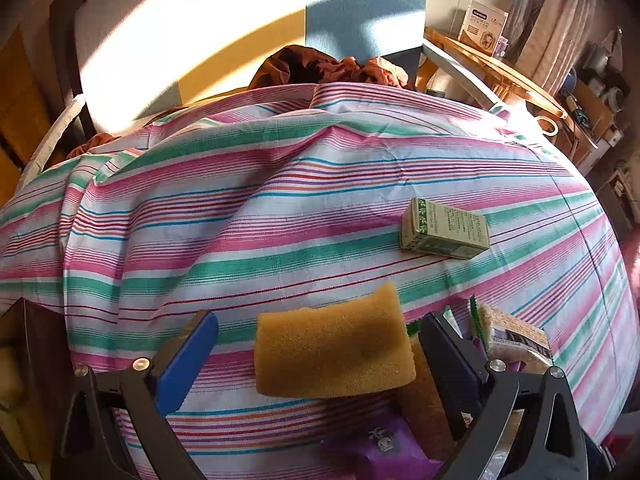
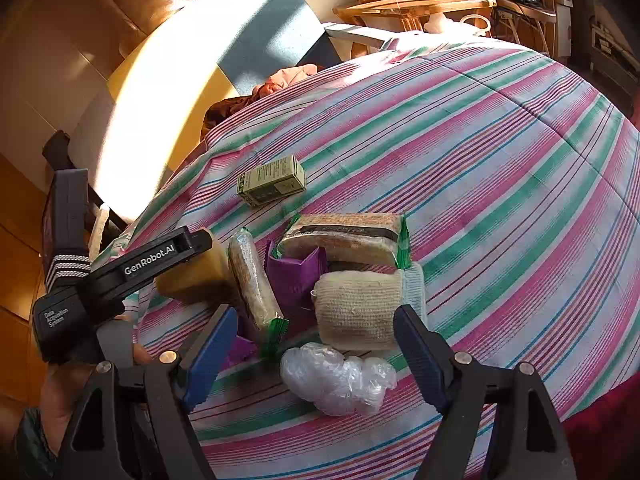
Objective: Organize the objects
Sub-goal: 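Move the left tool to the item cluster and grasp a yellow sponge, then lift the sponge with the left tool while the right tool grasps the small green box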
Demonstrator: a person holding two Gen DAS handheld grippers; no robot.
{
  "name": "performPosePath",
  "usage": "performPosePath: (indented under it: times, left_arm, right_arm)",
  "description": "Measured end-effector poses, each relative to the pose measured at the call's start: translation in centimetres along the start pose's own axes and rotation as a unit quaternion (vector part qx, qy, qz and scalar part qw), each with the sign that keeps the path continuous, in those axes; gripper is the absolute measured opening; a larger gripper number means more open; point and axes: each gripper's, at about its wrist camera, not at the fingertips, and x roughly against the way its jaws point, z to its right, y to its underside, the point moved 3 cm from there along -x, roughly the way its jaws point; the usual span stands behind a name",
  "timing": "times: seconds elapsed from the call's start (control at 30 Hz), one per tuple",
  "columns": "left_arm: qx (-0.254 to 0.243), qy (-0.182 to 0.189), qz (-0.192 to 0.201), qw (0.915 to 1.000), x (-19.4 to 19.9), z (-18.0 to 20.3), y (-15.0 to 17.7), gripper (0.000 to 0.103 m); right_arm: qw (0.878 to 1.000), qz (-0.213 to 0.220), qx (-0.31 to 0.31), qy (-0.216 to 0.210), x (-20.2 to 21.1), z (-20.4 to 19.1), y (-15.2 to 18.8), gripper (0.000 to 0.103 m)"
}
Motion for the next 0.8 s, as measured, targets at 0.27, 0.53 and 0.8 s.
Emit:
performPosePath:
  times: [0.27, 0.53, 0.8]
  left_arm:
    - [0.006, 0.058, -0.012, 0.9982, -0.5, -0.6, 1.5, 0.074]
    - [-0.025, 0.071, 0.010, 0.9971, 3.2, -2.1, 5.3, 0.071]
    - [-0.049, 0.065, 0.026, 0.9963, 7.1, -3.7, 10.3, 0.071]
  right_arm:
    - [1.000, -0.009, -0.001, 0.000, -0.4, 0.2, 0.0, 0.082]
    - [1.000, -0.003, 0.012, 0.007, -0.3, -0.2, 0.1, 0.082]
    - [0.999, -0.003, 0.042, 0.008, -0.5, -1.7, 0.0, 0.082]
